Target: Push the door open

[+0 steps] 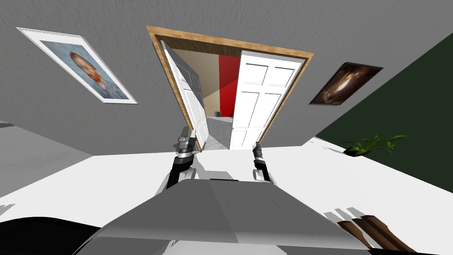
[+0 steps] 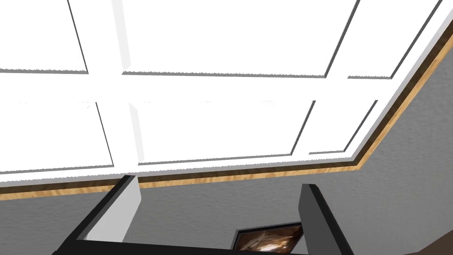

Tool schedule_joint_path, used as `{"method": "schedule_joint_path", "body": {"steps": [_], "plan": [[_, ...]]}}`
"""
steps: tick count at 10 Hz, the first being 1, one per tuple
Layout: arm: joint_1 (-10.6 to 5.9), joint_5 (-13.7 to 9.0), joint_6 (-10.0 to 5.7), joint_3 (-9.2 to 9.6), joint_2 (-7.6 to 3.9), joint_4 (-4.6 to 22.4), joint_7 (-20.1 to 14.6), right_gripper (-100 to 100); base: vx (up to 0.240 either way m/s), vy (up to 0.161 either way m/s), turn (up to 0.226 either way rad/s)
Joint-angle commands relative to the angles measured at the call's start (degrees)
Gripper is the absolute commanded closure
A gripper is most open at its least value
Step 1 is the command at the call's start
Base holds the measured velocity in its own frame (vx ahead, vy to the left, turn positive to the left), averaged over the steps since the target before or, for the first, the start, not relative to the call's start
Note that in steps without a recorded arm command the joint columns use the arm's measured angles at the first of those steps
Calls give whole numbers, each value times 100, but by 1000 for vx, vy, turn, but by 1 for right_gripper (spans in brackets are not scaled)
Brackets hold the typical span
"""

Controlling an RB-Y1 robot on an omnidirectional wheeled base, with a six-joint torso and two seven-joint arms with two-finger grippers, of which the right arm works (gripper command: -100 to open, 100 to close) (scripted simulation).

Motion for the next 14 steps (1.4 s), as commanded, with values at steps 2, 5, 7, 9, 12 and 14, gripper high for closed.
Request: {"method": "schedule_joint_path", "body": {"steps": [2, 5, 7, 9, 12, 14], "plan": [[-170, -35, -80, -11, -28, 395, -29, -100, 101, -1, 107], [-357, -73, -200, -20, -60, 870, -63, -100, 111, 6, 113], [-479, -99, -279, -26, -80, 1168, -85, -100, 91, -9, 95], [-601, -124, -357, -32, -99, 1492, -108, -100, 106, 1, 117], [-773, -159, -468, -41, -123, 1932, -139, -100, 109, -14, 104], [-888, -183, -542, -47, -139, 2225, -160, -100, 102, -18, 105]]}}
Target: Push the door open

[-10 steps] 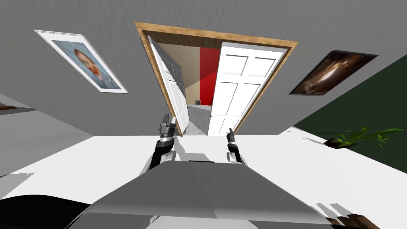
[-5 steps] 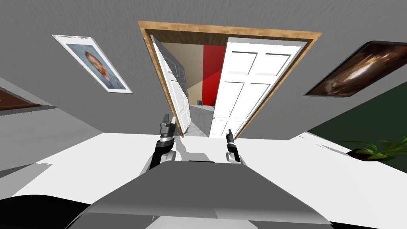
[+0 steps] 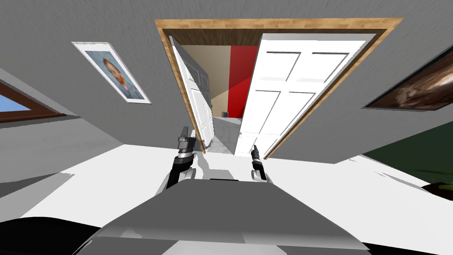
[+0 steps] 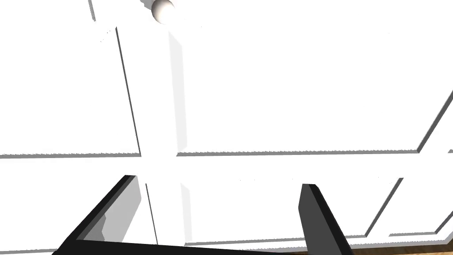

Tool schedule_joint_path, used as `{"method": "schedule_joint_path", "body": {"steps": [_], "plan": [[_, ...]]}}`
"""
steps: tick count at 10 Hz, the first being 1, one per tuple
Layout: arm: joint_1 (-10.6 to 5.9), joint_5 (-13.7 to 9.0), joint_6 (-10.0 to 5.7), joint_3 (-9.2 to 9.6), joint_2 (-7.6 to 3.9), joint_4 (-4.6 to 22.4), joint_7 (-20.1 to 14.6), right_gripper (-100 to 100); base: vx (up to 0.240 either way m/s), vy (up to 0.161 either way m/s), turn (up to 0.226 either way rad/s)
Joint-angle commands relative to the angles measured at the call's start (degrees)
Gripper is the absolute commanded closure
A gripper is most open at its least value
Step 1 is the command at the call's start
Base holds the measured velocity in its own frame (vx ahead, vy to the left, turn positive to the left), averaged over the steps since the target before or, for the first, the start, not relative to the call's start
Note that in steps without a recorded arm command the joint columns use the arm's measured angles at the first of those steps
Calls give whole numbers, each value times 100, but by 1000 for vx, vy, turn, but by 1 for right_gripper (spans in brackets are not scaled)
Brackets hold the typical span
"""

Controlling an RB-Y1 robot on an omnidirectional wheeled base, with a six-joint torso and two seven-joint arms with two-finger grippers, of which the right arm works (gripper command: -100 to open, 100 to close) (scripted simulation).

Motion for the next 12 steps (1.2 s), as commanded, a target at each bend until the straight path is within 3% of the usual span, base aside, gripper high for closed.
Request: {"method": "schedule_joint_path", "body": {"steps": [1, 12], "plan": [[-85, -19, -60, -4, -13, 226, -20, -100, 88, -10, 83], [-597, -124, -390, -30, -70, 1533, -114, -100, 92, -21, 81]]}}
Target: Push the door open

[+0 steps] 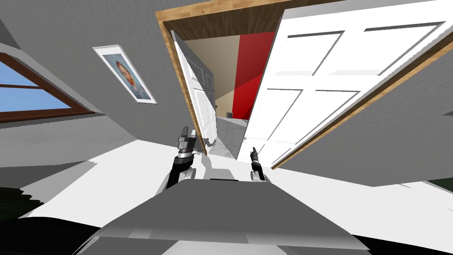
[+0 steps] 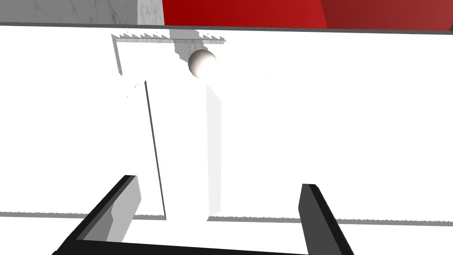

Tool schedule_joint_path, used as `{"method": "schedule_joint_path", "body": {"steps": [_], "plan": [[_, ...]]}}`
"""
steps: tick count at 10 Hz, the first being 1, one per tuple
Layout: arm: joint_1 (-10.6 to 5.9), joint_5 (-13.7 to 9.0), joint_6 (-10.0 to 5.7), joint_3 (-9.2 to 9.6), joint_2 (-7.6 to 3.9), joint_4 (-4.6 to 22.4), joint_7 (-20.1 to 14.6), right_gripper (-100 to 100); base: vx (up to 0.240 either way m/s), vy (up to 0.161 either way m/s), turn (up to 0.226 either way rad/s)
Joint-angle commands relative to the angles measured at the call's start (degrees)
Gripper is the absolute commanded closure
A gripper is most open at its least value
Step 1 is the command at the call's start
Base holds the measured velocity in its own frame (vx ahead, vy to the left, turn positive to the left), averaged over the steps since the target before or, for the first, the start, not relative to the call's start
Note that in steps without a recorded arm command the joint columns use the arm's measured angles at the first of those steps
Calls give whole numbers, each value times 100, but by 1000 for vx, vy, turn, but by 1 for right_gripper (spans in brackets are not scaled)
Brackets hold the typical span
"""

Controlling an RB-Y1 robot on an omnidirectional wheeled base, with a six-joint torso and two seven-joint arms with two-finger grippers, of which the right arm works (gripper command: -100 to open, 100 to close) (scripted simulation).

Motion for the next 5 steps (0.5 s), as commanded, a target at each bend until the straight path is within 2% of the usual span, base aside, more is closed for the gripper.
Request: {"method": "schedule_joint_path", "body": {"steps": [1, 5], "plan": [[-64, -13, -50, -3, -12, 163, -18, -100, 74, -22, 77], [-294, -60, -198, -14, -32, 750, -60, -100, 114, -31, 102]]}}
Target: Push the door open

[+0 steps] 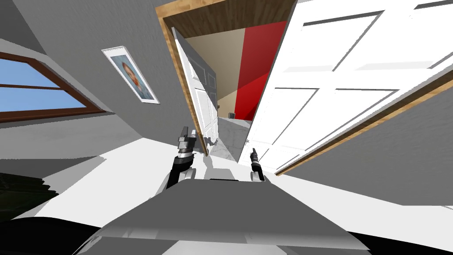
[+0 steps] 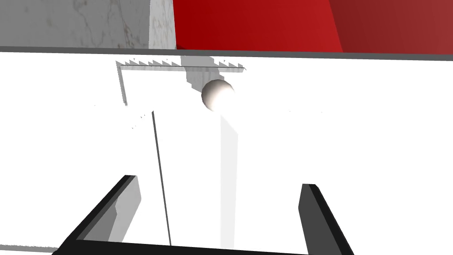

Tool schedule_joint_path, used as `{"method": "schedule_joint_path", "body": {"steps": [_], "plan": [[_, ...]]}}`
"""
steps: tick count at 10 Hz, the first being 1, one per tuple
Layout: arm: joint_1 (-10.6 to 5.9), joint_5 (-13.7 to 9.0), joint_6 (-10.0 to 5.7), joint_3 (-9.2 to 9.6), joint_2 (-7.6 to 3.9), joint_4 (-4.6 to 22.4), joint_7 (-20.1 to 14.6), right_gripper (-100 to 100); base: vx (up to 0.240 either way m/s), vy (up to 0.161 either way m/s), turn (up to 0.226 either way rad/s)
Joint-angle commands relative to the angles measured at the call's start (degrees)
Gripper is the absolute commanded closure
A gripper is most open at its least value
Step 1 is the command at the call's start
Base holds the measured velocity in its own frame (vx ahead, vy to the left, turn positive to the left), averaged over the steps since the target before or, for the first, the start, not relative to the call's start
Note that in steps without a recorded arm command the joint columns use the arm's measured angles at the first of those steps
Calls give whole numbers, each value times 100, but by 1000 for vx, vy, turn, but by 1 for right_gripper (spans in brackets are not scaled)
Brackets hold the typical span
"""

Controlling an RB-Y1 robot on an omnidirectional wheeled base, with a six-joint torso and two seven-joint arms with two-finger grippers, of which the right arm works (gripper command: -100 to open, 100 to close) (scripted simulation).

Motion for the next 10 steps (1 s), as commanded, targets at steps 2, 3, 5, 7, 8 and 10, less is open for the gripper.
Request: {"method": "schedule_joint_path", "body": {"steps": [2, 3, 5, 7, 8, 10], "plan": [[-100, -21, -63, -7, 4, 254, -6, -100, 90, -38, 61], [-79, -16, -46, -5, 8, 199, -1, -100, 35, -18, 11], [-97, -25, -47, -24, 7, 227, 7, -100, 116, -27, 19], [-115, -36, -38, -48, 5, 249, 18, -100, 201, -38, 22], [-124, -42, -33, -61, 4, 261, 24, -100, 187, -62, 27], [-142, -53, -24, -85, 3, 282, 34, -100, 196, -62, 30]]}}
